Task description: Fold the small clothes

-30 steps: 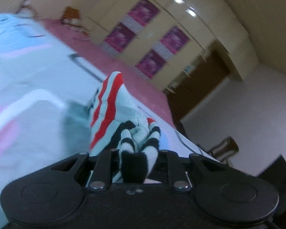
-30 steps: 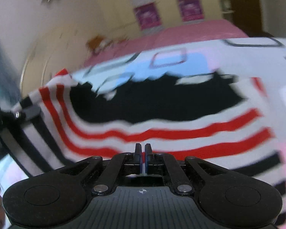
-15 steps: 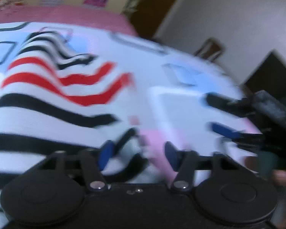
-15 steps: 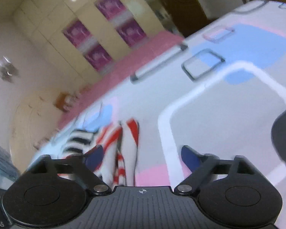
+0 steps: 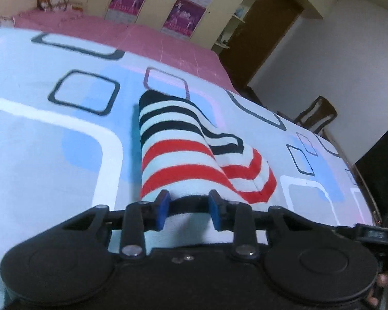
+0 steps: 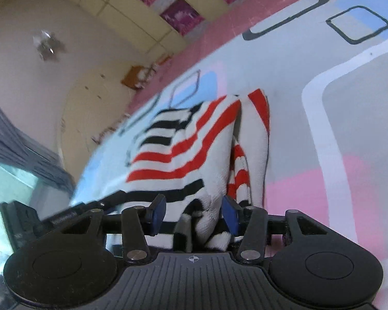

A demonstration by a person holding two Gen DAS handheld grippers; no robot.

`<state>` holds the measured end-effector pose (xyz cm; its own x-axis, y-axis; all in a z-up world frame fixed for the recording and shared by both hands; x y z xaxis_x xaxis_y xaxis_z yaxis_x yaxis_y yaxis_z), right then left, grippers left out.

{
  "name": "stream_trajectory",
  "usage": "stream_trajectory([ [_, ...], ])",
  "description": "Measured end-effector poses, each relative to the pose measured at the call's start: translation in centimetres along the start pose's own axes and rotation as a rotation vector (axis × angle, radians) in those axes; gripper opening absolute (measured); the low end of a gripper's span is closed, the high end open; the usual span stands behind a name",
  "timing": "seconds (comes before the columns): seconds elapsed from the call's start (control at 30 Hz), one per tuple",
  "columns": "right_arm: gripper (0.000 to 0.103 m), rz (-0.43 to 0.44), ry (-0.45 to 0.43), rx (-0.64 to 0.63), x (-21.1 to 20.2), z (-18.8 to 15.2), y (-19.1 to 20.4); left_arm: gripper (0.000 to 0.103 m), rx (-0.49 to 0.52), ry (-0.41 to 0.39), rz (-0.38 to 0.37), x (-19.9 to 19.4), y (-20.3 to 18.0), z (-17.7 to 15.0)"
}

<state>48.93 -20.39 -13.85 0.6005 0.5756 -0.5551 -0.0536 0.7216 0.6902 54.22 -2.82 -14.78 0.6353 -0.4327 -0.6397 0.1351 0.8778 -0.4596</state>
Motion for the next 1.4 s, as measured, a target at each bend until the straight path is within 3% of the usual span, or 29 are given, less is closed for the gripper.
stream_trajectory([
  [0.3, 0.048, -0.155, 0.065, -0.114, 3.5, -0.8, 0.3, 0.033, 0.047, 0.01, -0.06, 0.1, -0.4, -0.5],
  [0.33, 0.035, -0.168, 0.069, -0.143, 4.1, -0.9, 0.5, 0.033, 0.047, 0.009, -0.069, -0.1, -0.3, -0.7],
  [0.37, 0.03, -0.181, 0.072, -0.17, 4.4, -1.2, 0.8, 0.033, 0.049, 0.008, -0.079, -0.1, -0.3, -0.7],
  [0.5, 0.022, -0.224, 0.019, -0.277, 4.4, -1.2, 2.0, 0.033, 0.051, -0.01, -0.119, -0.1, -0.5, -0.9],
  [0.63, 0.021, -0.246, -0.109, -0.358, 1.9, -0.5, 3.1, 0.033, 0.111, -0.009, -0.138, 0.8, -1.8, -1.2],
  [0.67, 0.021, -0.266, -0.121, -0.353, 1.9, -0.5, 2.4, 0.033, 0.142, 0.008, -0.122, 1.5, -2.4, -1.4],
  [0.73, 0.021, -0.308, -0.062, -0.29, 3.6, -1.0, -0.2, 0.033, 0.218, 0.035, -0.087, 2.2, -3.6, -1.5],
  [0.83, 0.022, -0.261, -0.069, -0.226, 3.4, -0.9, -0.8, 0.033, 0.303, 0.066, -0.066, 1.8, -4.1, -1.0],
  [0.93, 0.048, -0.252, -0.172, -0.189, 1.1, 1.0, -0.8, 0.031, 0.308, 0.02, -0.083, 0.9, -3.6, 0.7],
  [1.07, 0.048, -0.178, -0.182, -0.011, 2.1, 5.2, -2.8, 0.031, 0.32, 0.022, -0.078, 3.0, -3.3, 3.1],
  [1.17, 0.048, -0.18, -0.102, 0.061, 4.8, 7.5, -4.1, 0.031, 0.332, 0.057, -0.074, 4.7, -3.3, 3.9],
  [1.2, 0.044, -0.166, -0.082, 0.063, 5.6, 7.7, -4.2, 0.032, 0.343, 0.063, -0.076, 5.1, -3.4, 4.0],
  [1.23, 0.014, -0.162, -0.063, 0.048, 6.1, 7.7, -4.2, 0.032, 0.355, 0.066, -0.078, 5.5, -3.5, 3.9],
  [1.27, 0.009, -0.196, -0.045, 0.023, 6.2, 7.3, -4.5, 0.032, 0.364, 0.072, -0.091, 5.8, -3.7, 3.8],
  [1.4, 0.009, -0.307, -0.049, -0.077, 5.2, 5.2, -5.4, 0.033, 0.396, 0.119, -0.117, 7.4, -3.4, 2.4],
])
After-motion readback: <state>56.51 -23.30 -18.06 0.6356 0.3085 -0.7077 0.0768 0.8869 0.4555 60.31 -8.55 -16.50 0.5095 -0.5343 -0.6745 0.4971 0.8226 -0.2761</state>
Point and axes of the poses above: each gripper's, at about its wrist camera, not at the fingertips, and x roughly the way its jaws point, y to its left, z to its top, the point moved 9 cm from there along x, roughly the way its jaws point
